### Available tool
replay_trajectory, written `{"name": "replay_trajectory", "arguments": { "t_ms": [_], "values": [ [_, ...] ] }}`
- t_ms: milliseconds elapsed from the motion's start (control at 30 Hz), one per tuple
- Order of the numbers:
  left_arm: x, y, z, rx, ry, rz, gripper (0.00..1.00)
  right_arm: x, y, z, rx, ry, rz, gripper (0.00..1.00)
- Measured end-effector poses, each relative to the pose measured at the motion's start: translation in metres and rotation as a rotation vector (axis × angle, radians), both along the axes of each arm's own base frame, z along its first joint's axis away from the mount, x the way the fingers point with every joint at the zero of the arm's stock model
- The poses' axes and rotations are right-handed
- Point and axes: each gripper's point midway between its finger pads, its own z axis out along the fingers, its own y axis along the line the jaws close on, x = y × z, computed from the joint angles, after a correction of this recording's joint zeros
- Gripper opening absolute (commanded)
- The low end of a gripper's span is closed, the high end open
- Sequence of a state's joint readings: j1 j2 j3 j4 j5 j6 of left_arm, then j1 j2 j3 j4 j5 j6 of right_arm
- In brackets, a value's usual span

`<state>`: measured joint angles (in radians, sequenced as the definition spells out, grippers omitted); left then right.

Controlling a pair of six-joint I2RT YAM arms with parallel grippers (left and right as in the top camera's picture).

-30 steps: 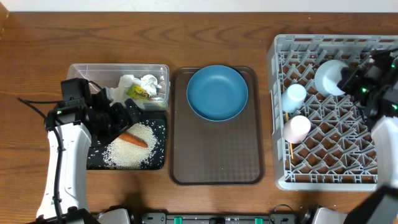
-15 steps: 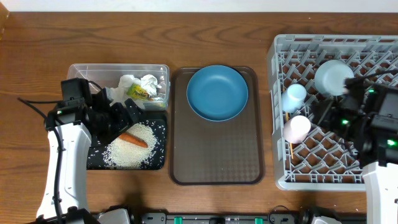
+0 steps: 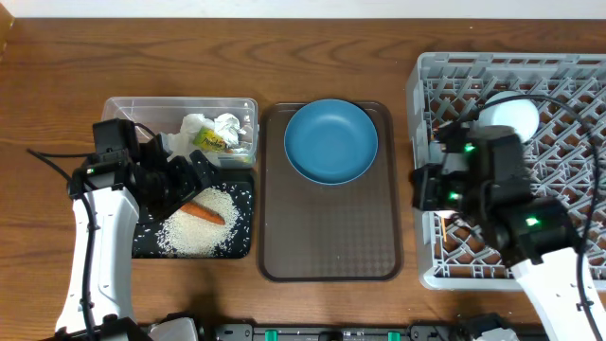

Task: Sort waste into correct bins and load items into the dishwasher rack
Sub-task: 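Raise right gripper and move it left toward the blue plate, then grasp the blue plate rim with right gripper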

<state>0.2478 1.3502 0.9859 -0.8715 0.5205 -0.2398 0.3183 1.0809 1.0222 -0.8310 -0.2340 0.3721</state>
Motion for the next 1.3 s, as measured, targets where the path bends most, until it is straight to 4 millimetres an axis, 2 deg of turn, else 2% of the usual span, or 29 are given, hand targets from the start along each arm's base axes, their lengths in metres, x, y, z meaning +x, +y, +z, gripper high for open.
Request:
{"name": "replay_trajectory", "arguments": {
  "t_ms": [100, 233, 333, 467, 567, 867, 1033, 1300],
  "values": [
    [0.0, 0.0, 0.0, 0.0, 0.0, 0.0, 0.99, 0.001, 0.018, -0.002, -0.007, -0.008, 0.028, 0.08],
    [0.0, 0.0, 0.0, 0.0, 0.0, 0.0, 0.99, 0.005, 0.046, -0.016, -0.021, 0.004, 0.078, 0.16],
    [0.0, 0.0, 0.0, 0.0, 0.0, 0.0, 0.99, 0.01, 0.073, -0.034, -0.037, 0.021, 0.133, 0.3],
    [0.0, 0.0, 0.0, 0.0, 0.0, 0.0, 0.99, 0.016, 0.098, -0.064, -0.069, 0.057, 0.171, 0.4],
    [0.0, 0.0, 0.0, 0.0, 0.0, 0.0, 0.99, 0.021, 0.109, -0.084, -0.087, 0.079, 0.188, 0.47],
    [0.0, 0.0, 0.0, 0.0, 0.0, 0.0, 0.99, 0.039, 0.122, -0.128, -0.148, 0.082, 0.236, 0.5],
    [0.0, 0.0, 0.0, 0.0, 0.0, 0.0, 0.99, 0.042, 0.123, -0.151, -0.186, 0.1, 0.268, 0.51],
    [0.0, 0.0, 0.0, 0.0, 0.0, 0.0, 0.99, 0.041, 0.123, -0.172, -0.224, 0.122, 0.312, 0.52]
  ]
}}
